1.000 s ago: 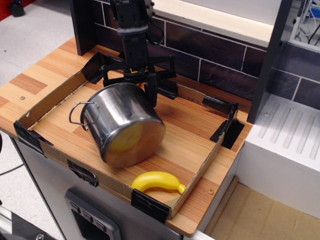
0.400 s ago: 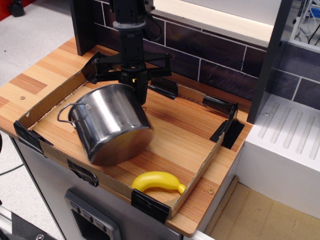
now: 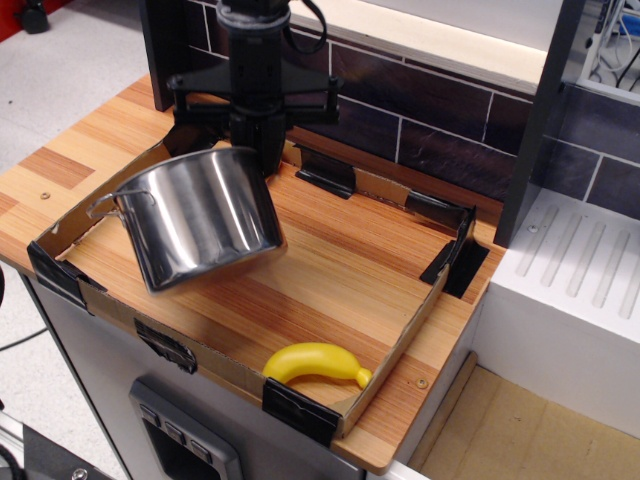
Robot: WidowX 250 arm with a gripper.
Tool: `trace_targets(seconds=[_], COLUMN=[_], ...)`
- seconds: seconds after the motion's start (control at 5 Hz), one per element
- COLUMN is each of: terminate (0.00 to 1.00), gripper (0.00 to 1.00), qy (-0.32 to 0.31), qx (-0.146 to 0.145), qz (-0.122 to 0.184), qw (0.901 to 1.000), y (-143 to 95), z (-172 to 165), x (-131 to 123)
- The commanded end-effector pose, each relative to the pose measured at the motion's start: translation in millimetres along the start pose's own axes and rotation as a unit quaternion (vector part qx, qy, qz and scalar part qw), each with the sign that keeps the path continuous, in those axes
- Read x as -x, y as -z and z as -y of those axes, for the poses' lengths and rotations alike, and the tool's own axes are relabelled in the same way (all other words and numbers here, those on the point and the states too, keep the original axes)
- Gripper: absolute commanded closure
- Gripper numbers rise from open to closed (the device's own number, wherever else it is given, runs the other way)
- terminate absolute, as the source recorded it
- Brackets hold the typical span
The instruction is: Upright metal pot
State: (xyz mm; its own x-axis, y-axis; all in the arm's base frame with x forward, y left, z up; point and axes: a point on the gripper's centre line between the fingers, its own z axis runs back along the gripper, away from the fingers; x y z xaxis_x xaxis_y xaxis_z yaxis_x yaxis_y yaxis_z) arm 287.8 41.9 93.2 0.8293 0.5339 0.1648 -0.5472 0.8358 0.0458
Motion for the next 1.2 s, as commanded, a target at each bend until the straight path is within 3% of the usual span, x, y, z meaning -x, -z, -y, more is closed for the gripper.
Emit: trace_targets(seconds=[0.0,0.2,0.6,1.0], terminate=[0.00,0.00,0.00,0.00], gripper=[1.00,1.00,1.00,1.00], qy=[-0.004,0.015,0.049,0.072], qx=[0.006,-0.001,-0.014,-0.022], qz=[0.153,0.225,0.309,0.328], qw=[0.9882,0.9743,0.9496,0.9416], y=[-28,-21,-9,0], z=[-4,-14,-37,-49], x=[-25,-29,-19,-11])
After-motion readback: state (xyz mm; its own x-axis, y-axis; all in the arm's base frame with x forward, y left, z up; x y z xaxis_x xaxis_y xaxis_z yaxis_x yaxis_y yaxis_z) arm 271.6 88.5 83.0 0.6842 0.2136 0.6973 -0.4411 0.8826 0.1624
